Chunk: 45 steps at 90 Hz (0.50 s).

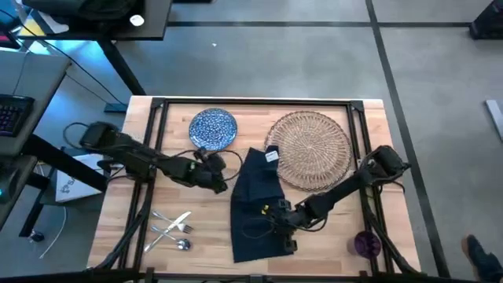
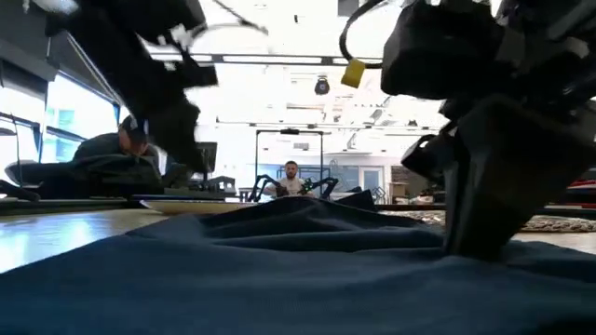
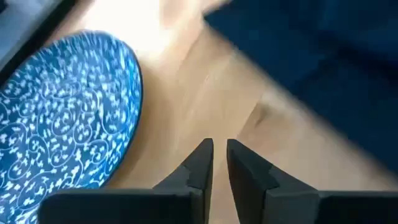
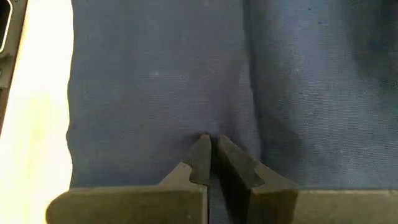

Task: Set table place
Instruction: Fold the blue table napkin

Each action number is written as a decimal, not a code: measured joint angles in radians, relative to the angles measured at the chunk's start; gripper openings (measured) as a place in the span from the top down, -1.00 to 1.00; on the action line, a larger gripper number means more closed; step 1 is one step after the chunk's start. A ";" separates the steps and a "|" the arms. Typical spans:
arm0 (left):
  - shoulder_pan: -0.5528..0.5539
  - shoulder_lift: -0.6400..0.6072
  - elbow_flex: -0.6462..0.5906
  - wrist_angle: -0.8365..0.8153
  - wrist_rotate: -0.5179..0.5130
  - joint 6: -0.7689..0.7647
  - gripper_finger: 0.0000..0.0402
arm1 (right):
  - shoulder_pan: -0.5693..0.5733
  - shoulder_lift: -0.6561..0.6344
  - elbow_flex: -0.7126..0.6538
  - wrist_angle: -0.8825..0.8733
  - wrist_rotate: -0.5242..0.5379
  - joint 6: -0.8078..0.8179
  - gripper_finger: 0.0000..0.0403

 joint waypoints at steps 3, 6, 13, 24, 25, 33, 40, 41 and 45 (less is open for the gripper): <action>-0.009 -0.003 -0.004 0.068 0.001 0.018 0.92 | 0.000 -0.006 0.000 0.000 -0.002 0.003 1.00; -0.014 0.001 -0.006 0.141 0.008 0.043 0.93 | 0.001 -0.016 0.000 -0.001 -0.004 0.008 1.00; -0.006 0.054 -0.010 0.308 0.030 0.106 0.96 | 0.013 -0.043 -0.005 -0.011 0.007 0.017 1.00; 0.057 0.190 -0.006 0.518 0.165 0.154 1.00 | 0.041 -0.064 -0.004 0.042 0.094 0.017 1.00; 0.063 0.204 -0.003 0.533 0.181 0.156 1.00 | 0.044 -0.064 -0.004 0.047 0.101 0.018 1.00; 0.098 0.316 0.031 0.590 0.273 0.168 1.00 | 0.058 -0.036 -0.004 0.080 0.111 0.047 1.00; 0.116 0.397 0.064 0.562 0.289 0.183 1.00 | 0.068 -0.008 -0.004 0.093 0.110 0.083 1.00; 0.119 0.404 0.068 0.555 0.288 0.186 1.00 | 0.069 -0.006 -0.004 0.097 0.110 0.090 1.00; 0.129 0.424 0.080 0.513 0.281 0.200 1.00 | 0.074 0.004 -0.003 0.101 0.106 0.116 1.00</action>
